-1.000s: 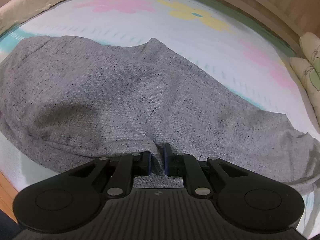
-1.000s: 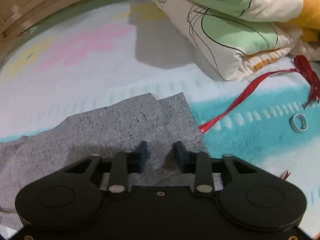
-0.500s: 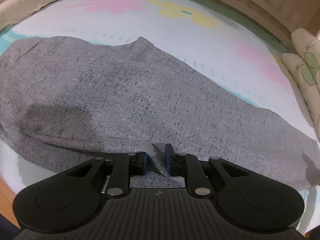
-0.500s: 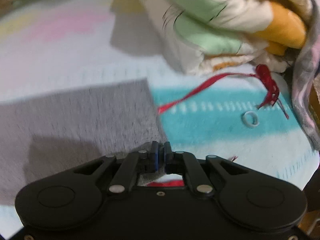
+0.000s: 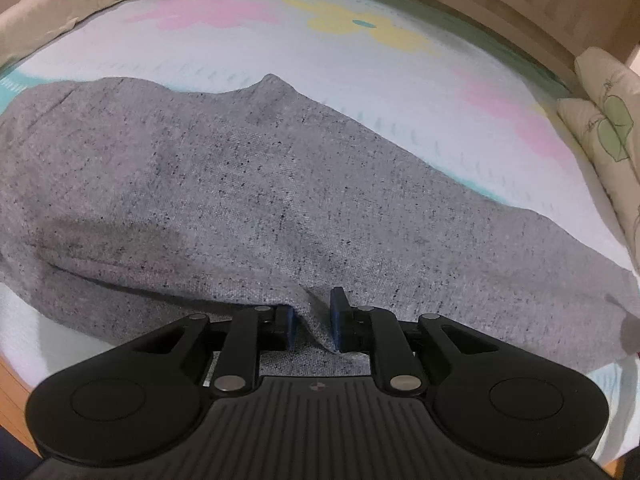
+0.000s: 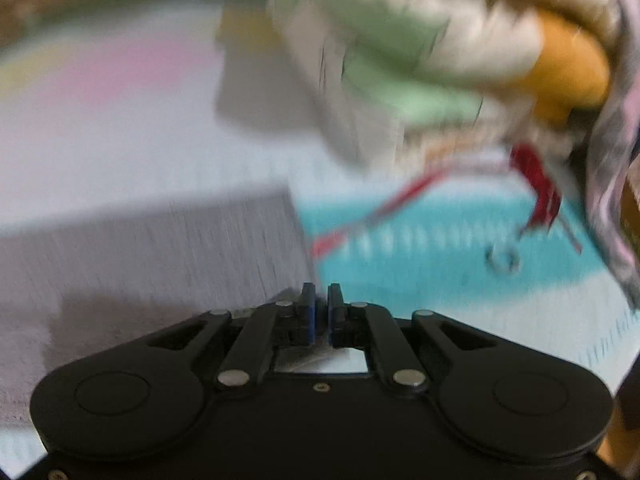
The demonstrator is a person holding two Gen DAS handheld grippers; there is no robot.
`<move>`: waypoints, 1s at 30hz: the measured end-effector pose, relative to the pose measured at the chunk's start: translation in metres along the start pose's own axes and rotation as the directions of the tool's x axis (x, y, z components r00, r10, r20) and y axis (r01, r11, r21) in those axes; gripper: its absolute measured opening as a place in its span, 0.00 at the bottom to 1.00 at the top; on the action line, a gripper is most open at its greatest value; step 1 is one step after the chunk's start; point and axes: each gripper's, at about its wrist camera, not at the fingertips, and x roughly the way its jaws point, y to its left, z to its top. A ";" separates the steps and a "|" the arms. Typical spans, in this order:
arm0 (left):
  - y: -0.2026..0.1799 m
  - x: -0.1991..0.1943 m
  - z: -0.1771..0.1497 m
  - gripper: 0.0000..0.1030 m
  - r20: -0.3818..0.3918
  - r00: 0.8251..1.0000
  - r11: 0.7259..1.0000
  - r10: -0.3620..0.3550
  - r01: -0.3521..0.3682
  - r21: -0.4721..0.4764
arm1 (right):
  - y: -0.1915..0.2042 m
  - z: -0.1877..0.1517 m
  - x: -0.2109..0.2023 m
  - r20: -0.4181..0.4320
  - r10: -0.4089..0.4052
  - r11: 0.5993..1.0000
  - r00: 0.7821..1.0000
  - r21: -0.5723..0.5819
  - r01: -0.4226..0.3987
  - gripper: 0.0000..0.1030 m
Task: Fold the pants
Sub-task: 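Open the left tool on the folded pants and withdraw both tools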
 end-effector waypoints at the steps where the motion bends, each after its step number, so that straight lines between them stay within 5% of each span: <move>1: 0.000 0.000 0.000 0.15 -0.002 1.000 1.000 0.000 0.000 -0.001 | -0.002 0.002 -0.006 0.043 -0.023 1.000 0.999 0.018 0.022 0.21; 4: -0.001 0.001 0.000 0.15 -0.003 1.000 1.000 0.005 -0.005 -0.006 | -0.009 0.018 -0.024 0.152 0.052 0.996 0.987 0.057 -0.062 0.41; 7: -0.005 0.004 0.002 0.15 0.001 1.000 1.000 0.012 -0.012 0.010 | -0.007 0.033 -0.013 0.151 0.145 0.988 0.978 0.039 -0.152 0.41; 15: -0.005 0.004 0.001 0.15 0.007 1.000 1.000 0.016 -0.016 0.025 | 0.016 0.035 0.032 0.095 0.170 0.979 0.981 -0.128 -0.157 0.41; 26: -0.010 0.002 -0.001 0.16 0.012 1.000 0.999 0.029 -0.029 0.035 | 0.018 0.032 0.032 0.101 0.251 0.960 0.963 -0.152 -0.235 0.41; 27: -0.009 0.002 -0.001 0.16 0.012 1.000 0.999 0.027 -0.027 0.034 | 0.019 0.032 0.030 0.103 0.254 0.959 0.962 -0.153 -0.237 0.40; 30: -0.006 0.002 0.000 0.16 0.010 1.000 0.999 0.022 -0.023 0.027 | 0.021 0.032 0.024 0.108 0.287 0.950 0.952 -0.160 -0.268 0.10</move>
